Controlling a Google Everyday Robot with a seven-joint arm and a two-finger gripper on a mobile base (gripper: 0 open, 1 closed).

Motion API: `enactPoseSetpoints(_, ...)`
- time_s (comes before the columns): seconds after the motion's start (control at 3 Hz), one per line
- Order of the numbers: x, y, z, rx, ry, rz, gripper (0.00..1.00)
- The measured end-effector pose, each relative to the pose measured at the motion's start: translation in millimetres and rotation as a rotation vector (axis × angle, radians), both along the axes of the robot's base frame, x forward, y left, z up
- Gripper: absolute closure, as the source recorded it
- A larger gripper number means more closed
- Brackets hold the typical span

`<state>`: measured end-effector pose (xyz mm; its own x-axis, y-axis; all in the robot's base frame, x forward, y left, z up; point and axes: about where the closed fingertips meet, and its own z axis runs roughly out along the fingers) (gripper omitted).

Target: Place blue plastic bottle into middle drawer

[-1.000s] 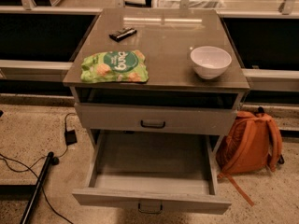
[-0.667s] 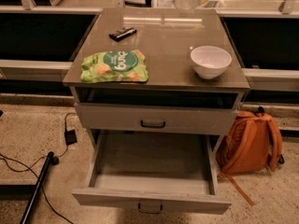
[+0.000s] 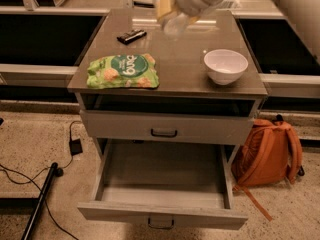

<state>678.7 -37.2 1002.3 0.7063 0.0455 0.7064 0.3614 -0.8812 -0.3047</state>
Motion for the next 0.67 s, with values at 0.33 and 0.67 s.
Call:
enactPoseSetpoints(0.33, -49, 19, -26, 0.044, -0.02, 0.161, 1.0)
enactPoseSetpoints(0.67, -94, 13, -45, 0.065, -0.031, 0.286, 1.0)
